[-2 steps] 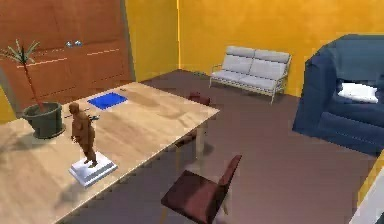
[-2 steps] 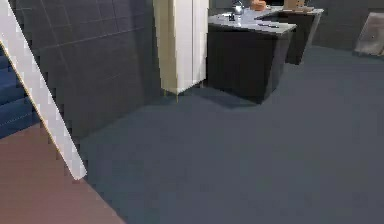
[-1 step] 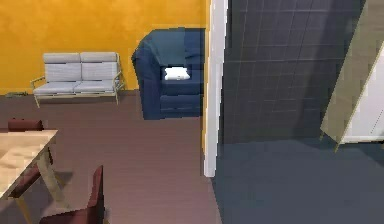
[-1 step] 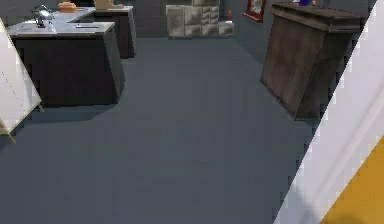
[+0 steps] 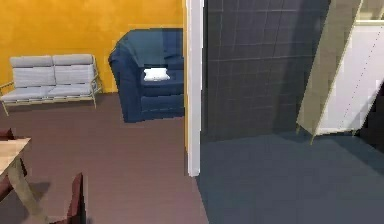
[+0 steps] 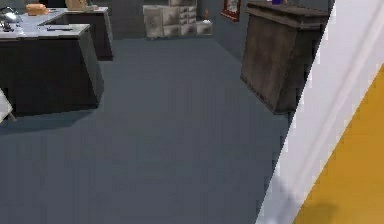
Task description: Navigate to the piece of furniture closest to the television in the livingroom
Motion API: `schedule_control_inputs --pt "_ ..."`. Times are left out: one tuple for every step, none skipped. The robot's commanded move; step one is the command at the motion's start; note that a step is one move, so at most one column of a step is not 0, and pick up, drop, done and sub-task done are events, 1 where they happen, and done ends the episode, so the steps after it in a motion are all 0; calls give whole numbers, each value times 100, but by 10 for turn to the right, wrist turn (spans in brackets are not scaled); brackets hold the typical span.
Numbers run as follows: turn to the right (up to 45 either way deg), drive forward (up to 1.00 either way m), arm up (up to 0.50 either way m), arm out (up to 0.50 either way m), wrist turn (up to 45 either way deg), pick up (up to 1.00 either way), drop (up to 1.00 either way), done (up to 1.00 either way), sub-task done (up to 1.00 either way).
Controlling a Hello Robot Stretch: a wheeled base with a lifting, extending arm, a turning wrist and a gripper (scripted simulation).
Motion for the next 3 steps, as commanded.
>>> schedule_control_inputs --pt "0 10 0 0 0 0 0 0 0" --pt "0 70 0 0 0 0 0 0 0" --pt "-450 0 0 0 0 0 0 0 0"
